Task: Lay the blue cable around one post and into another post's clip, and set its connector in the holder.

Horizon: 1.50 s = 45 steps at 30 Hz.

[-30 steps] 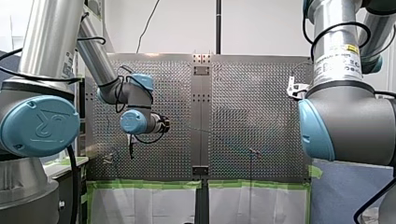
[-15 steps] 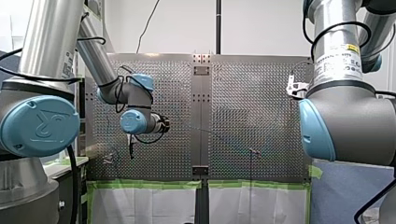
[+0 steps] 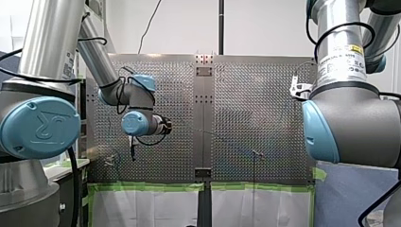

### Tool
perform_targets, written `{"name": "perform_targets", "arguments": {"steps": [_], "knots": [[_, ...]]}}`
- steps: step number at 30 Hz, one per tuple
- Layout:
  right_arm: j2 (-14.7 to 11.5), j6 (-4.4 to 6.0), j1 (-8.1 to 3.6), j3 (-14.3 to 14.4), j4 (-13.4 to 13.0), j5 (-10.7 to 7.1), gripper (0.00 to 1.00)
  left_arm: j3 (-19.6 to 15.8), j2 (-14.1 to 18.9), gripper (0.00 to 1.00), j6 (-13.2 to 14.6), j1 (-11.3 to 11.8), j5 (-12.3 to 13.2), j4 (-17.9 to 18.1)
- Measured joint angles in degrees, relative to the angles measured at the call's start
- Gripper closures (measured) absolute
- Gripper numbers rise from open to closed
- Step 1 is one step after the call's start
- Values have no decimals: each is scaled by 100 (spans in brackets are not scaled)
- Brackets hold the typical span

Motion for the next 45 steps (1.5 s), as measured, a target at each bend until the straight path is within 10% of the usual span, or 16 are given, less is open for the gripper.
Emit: {"name": "perform_targets", "arguments": {"steps": [6, 9, 16, 24, 36, 45], "knots": [[1, 55, -27, -1, -3, -38, 100, -2, 0, 0, 17, 0, 0, 0], [-14, -136, 68, -18, 182, 205, 100, -1, 0, 0, 27, 2, 0, 1], [5, -147, 75, 3, 204, 218, 100, -4, 0, 0, 37, 20, 0, 0], [-1, -147, 77, -3, 205, 219, 36, -4, 0, 0, 62, 56, 0, -1], [-1, -147, 77, -4, 202, 220, 2, 0, 0, 0, 70, 103, 0, 0], [0, -147, 77, -3, 204, 219, 2, -1, 1, 0, 84, 120, 0, -3]]}}
